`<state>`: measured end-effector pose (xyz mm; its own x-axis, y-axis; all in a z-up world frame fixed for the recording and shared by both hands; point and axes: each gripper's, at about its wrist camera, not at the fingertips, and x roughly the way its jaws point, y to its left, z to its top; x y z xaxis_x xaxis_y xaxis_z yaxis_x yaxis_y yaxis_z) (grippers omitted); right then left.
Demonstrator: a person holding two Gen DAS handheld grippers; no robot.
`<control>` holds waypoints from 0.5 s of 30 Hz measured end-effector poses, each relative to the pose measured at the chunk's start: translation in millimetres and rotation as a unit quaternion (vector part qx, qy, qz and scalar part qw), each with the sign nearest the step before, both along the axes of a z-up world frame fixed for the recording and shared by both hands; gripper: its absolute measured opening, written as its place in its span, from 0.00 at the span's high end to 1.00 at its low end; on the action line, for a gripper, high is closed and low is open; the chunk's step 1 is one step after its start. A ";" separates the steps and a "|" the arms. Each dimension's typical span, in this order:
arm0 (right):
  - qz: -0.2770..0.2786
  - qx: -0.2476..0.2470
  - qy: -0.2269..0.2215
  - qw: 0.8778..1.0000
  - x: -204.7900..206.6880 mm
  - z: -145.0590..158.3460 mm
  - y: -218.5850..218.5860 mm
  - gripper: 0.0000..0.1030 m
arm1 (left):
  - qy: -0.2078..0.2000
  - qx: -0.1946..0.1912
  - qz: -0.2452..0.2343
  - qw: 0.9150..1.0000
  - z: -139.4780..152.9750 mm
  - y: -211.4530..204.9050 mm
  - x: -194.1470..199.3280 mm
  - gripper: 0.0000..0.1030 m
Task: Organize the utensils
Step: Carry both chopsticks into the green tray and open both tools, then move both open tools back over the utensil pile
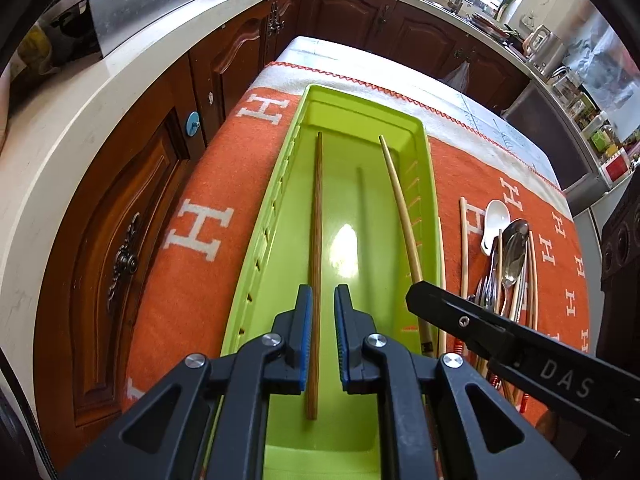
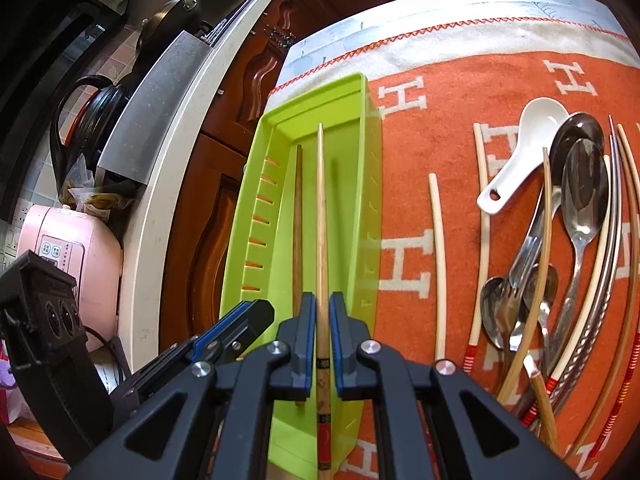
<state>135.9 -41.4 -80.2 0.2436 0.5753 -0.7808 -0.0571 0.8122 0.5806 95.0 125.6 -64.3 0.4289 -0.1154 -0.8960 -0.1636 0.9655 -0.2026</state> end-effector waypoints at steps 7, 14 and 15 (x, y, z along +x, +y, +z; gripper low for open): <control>0.005 0.008 -0.010 1.000 -1.2 1.0 4.2 0.81 | -0.009 0.007 0.007 1.000 10.4 3.7 -7.6 0.85; 0.018 -0.004 -0.025 1.000 -7.6 10.5 1.4 0.81 | -0.005 0.010 0.006 1.000 14.7 1.1 -13.4 0.80; 0.023 -0.009 -0.028 0.999 -9.5 13.4 0.0 0.81 | -0.006 0.012 0.002 1.000 16.0 -0.8 -15.2 0.80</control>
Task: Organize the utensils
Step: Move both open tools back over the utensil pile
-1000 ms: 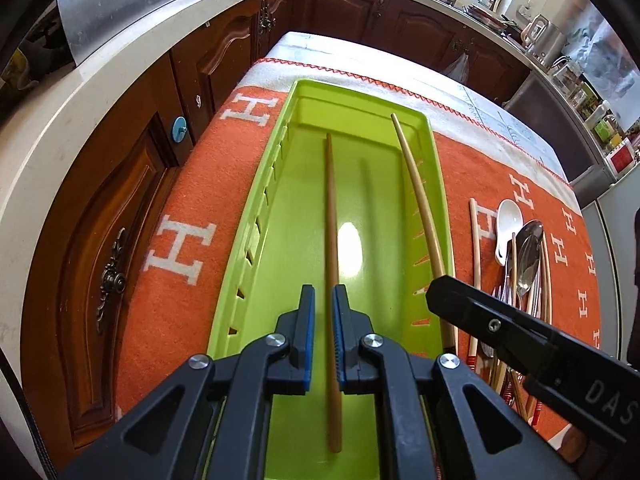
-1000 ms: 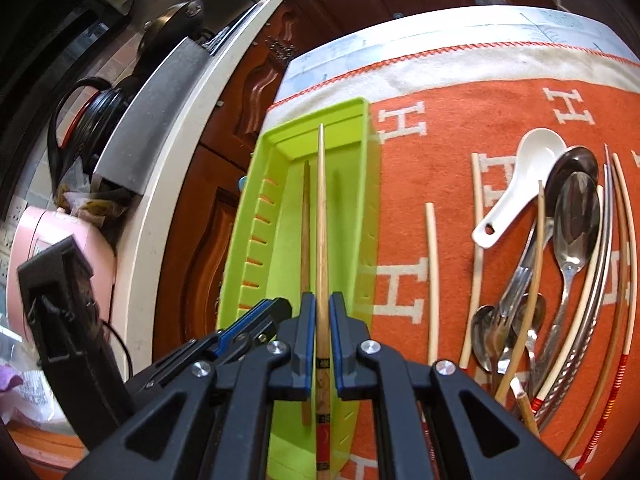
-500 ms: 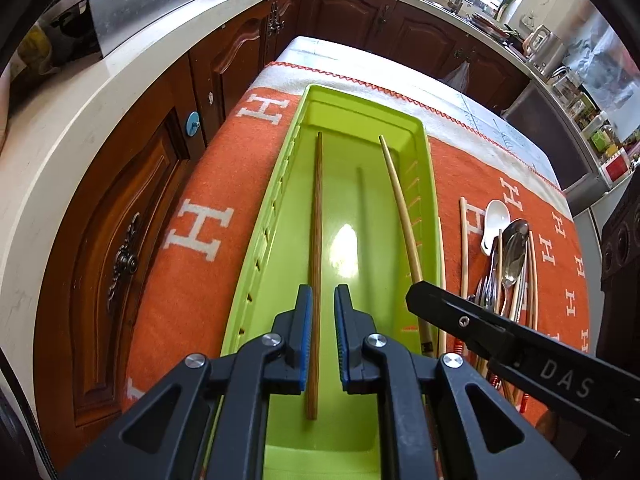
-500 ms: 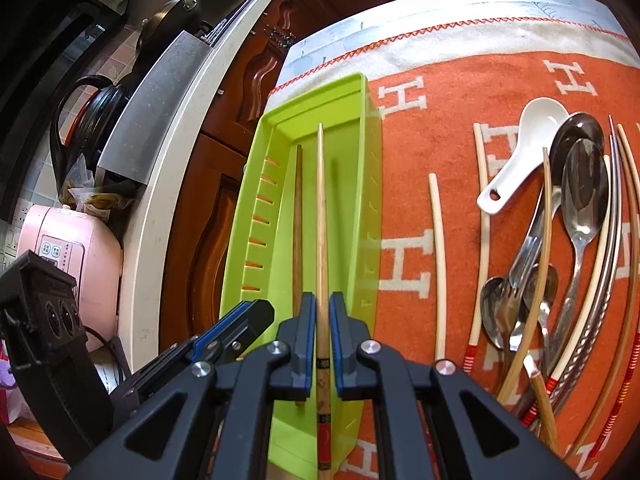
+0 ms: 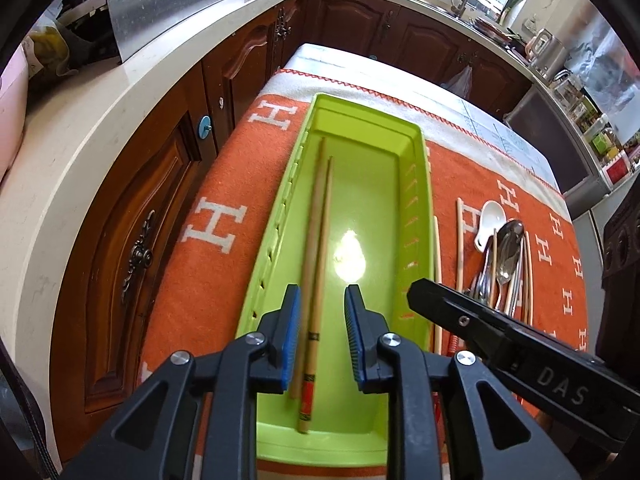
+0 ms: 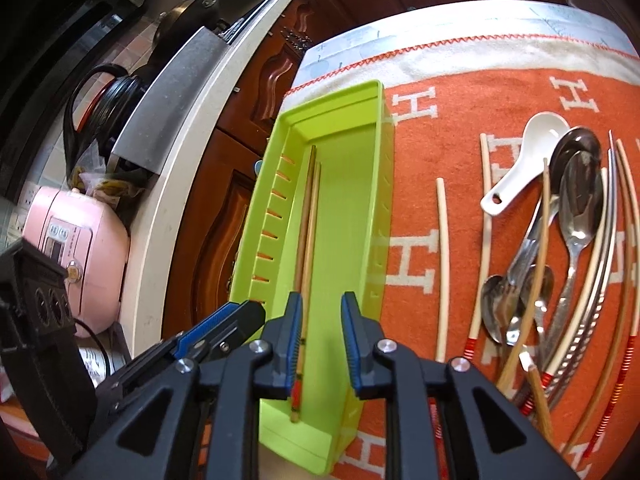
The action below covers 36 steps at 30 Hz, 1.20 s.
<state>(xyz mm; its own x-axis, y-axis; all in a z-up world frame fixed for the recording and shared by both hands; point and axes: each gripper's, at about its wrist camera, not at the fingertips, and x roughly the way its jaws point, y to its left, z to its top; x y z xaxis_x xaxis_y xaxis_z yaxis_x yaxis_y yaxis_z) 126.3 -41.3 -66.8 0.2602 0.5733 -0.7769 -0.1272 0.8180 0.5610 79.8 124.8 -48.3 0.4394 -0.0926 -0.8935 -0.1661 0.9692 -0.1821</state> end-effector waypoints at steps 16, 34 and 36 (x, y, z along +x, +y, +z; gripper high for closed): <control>-0.007 -0.128 -0.079 0.989 -37.7 25.3 -83.8 0.81 | -0.020 0.033 -0.053 0.998 23.0 -57.0 -19.1 0.36; -0.080 -0.162 -0.075 0.981 -65.8 -8.2 -202.8 0.82 | 0.008 0.018 -0.205 0.979 5.3 -182.9 -15.6 0.36; -0.075 -0.153 -0.074 0.983 -64.3 -11.4 -203.6 0.82 | 0.014 0.028 -0.207 0.978 -1.0 -188.2 -15.2 0.36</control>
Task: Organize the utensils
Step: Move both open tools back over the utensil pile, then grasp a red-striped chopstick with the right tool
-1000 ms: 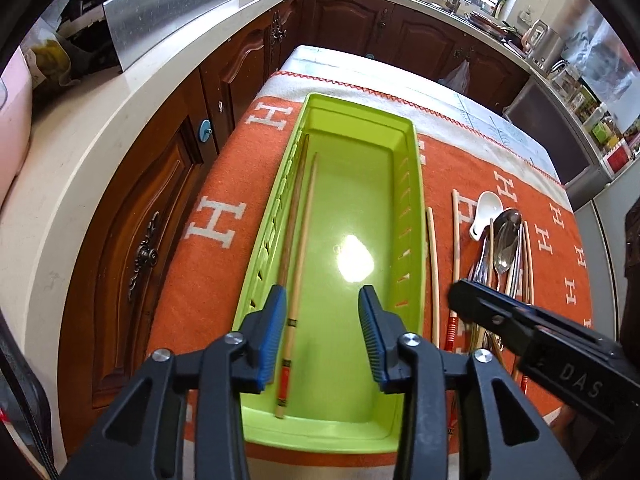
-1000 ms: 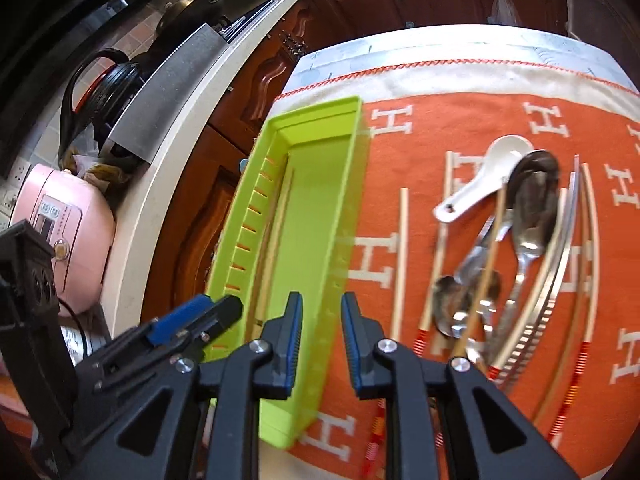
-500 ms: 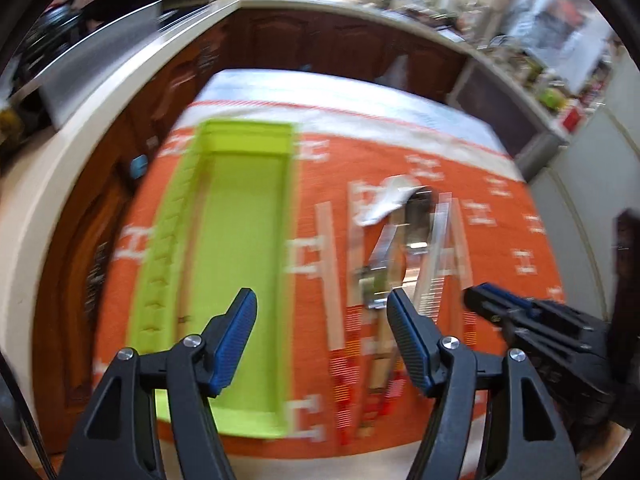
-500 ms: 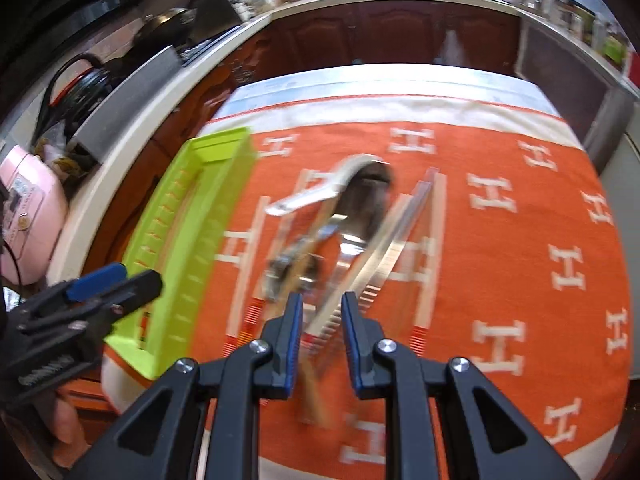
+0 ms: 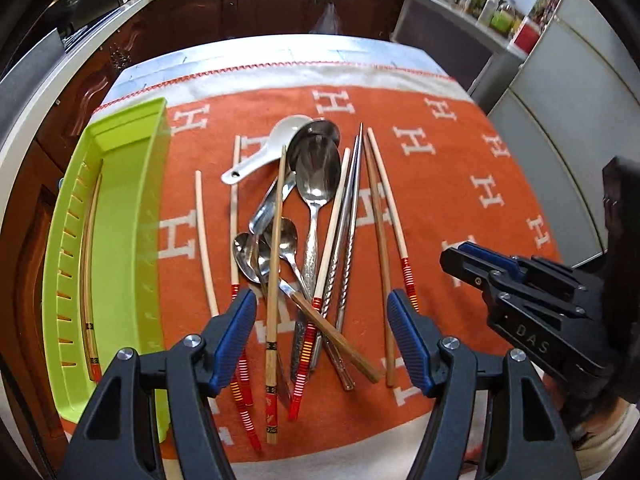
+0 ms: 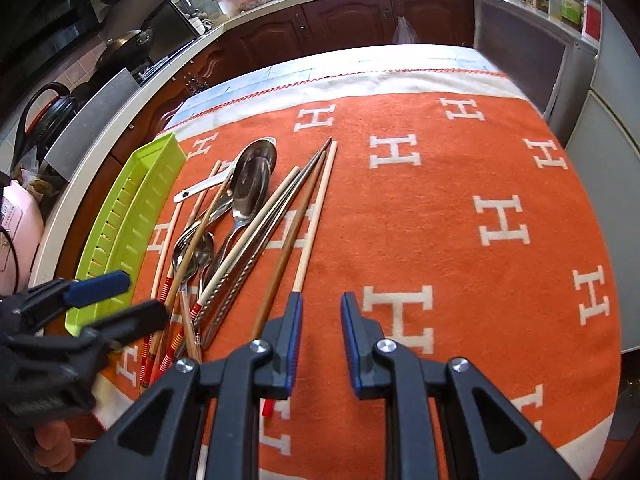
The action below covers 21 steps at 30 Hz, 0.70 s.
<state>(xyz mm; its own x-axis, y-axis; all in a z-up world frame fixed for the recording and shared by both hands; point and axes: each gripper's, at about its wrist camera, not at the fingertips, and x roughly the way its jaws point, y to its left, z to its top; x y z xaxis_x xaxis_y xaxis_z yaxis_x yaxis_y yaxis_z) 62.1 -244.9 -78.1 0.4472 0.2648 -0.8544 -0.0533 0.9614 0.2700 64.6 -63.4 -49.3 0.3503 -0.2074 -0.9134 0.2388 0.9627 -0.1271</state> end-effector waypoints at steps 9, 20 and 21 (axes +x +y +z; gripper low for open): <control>0.009 0.041 0.028 0.999 17.2 -22.7 1.8 0.83 | 0.013 0.027 0.013 0.999 -18.2 -1.2 6.9 0.36; 0.030 -0.028 0.021 0.999 26.1 -26.5 30.8 0.84 | 0.018 0.006 0.030 0.999 -20.0 12.8 12.9 0.36; 0.034 -0.045 0.017 0.998 25.1 -26.3 35.7 0.84 | 0.019 0.001 0.032 0.999 -19.6 14.8 13.5 0.36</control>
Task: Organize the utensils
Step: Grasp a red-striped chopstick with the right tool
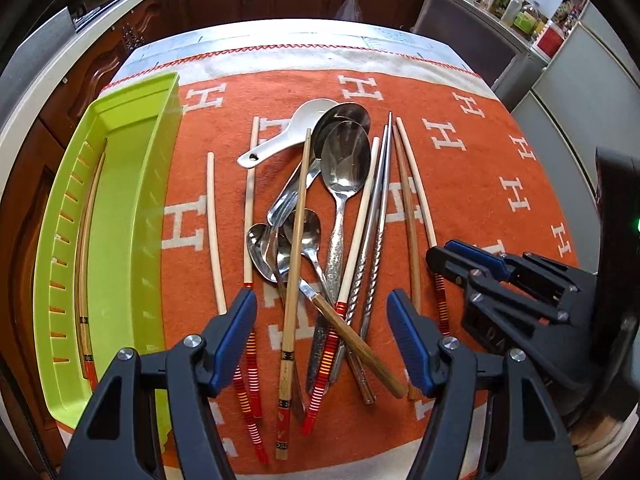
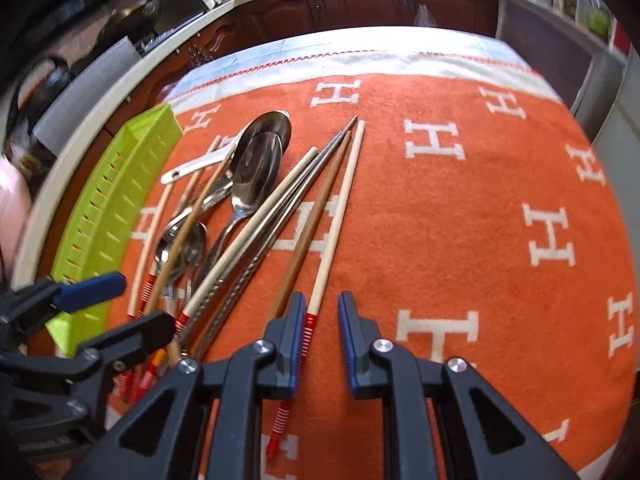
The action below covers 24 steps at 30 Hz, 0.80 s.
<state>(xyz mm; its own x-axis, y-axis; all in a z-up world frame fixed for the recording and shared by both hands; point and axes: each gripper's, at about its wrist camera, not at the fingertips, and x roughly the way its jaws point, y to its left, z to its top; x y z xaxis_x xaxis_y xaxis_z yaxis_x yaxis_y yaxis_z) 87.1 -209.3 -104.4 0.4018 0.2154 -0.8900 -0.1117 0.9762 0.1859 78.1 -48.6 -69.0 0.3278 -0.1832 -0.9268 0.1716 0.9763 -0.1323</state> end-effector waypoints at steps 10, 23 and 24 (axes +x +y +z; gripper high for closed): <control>0.034 -0.105 -0.054 0.992 -19.7 -1.5 30.0 0.92 | 0.002 -0.017 0.015 1.000 2.1 8.9 2.6 0.36; -0.075 0.034 -0.014 0.997 -25.1 3.8 -49.6 0.95 | 0.029 -0.057 -0.042 0.997 4.6 -25.6 8.6 0.79; -0.079 0.047 -0.012 0.996 -25.8 4.3 -55.9 0.95 | 0.032 -0.065 -0.050 0.996 5.4 -32.0 12.3 0.79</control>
